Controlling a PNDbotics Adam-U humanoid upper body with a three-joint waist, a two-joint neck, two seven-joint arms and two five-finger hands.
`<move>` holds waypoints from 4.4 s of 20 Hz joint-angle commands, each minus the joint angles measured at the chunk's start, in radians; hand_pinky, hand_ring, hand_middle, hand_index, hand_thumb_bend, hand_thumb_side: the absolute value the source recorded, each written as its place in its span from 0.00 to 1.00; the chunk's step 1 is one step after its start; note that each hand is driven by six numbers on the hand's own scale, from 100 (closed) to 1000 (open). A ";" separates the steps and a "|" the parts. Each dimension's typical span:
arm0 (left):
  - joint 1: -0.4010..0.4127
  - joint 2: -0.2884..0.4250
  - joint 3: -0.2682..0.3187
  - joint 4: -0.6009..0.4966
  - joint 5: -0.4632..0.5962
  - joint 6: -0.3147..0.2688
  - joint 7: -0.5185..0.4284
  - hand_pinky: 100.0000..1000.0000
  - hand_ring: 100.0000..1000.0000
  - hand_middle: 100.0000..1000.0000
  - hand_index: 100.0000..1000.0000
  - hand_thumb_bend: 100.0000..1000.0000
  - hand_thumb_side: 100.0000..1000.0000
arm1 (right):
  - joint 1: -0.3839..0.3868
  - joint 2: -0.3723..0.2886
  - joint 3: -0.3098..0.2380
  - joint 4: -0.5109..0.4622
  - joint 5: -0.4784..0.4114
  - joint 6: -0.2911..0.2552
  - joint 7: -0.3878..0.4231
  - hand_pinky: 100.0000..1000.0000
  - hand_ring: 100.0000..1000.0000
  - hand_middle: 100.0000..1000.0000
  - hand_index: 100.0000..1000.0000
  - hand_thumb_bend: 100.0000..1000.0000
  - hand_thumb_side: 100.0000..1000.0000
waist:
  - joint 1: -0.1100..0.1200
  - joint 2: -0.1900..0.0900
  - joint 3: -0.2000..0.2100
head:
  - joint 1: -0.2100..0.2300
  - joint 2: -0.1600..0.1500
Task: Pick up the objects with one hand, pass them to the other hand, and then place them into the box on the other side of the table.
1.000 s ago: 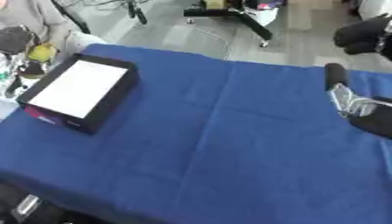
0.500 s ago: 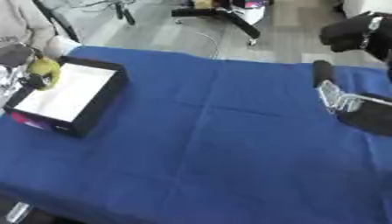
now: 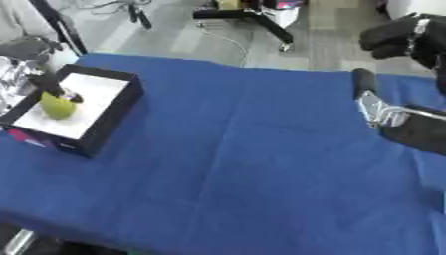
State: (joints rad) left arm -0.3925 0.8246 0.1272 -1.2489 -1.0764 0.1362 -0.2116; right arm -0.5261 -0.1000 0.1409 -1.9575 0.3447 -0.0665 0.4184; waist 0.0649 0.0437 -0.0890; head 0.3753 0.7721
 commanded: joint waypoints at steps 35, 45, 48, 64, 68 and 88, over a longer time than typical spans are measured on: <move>0.149 -0.548 -0.147 -0.659 0.768 -0.129 0.179 0.75 0.53 0.54 0.75 0.78 0.36 | -0.327 -0.421 -0.202 1.123 0.294 -0.171 -0.046 0.82 0.90 0.90 0.94 0.43 0.36 | -0.071 -0.016 0.070 | -0.727 -0.002; 0.139 -0.574 -0.160 -0.657 0.765 -0.129 0.162 0.74 0.52 0.54 0.75 0.78 0.37 | -0.420 -0.395 -0.258 1.372 0.484 0.044 -0.280 0.81 0.88 0.89 0.93 0.45 0.37 | -0.056 0.004 0.110 | -0.769 -0.002; 0.133 -0.580 -0.164 -0.658 0.765 -0.130 0.159 0.74 0.52 0.53 0.75 0.78 0.37 | -0.429 -0.398 -0.270 1.416 0.513 0.108 -0.354 0.81 0.87 0.87 0.93 0.45 0.35 | -0.053 0.014 0.125 | -0.779 -0.002; 0.127 -0.591 -0.167 -0.660 0.761 -0.127 0.159 0.74 0.52 0.53 0.75 0.77 0.37 | -0.419 -0.413 -0.274 1.535 0.446 0.215 -0.651 0.68 0.64 0.50 0.64 0.22 0.07 | -0.052 0.035 0.149 | -0.803 -0.002; 0.128 -0.593 -0.166 -0.658 0.762 -0.125 0.161 0.74 0.52 0.53 0.75 0.77 0.37 | -0.417 -0.409 -0.272 1.529 0.429 0.204 -0.709 0.66 0.60 0.44 0.57 0.19 0.02 | -0.051 0.034 0.149 | -0.807 -0.002; 0.126 -0.598 -0.165 -0.658 0.757 -0.124 0.165 0.74 0.51 0.53 0.75 0.78 0.37 | -0.438 -0.405 -0.277 1.477 0.416 0.160 -0.737 0.72 0.76 0.76 0.85 0.47 0.32 | -0.051 0.039 0.160 | -0.826 -0.002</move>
State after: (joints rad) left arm -0.2542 0.2183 -0.0405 -1.8943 -0.3152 0.0130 -0.0475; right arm -0.9378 -0.4804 -0.1333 -0.4547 0.7654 0.0929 -0.3285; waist 0.0033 0.0811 0.0729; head -0.4457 0.7725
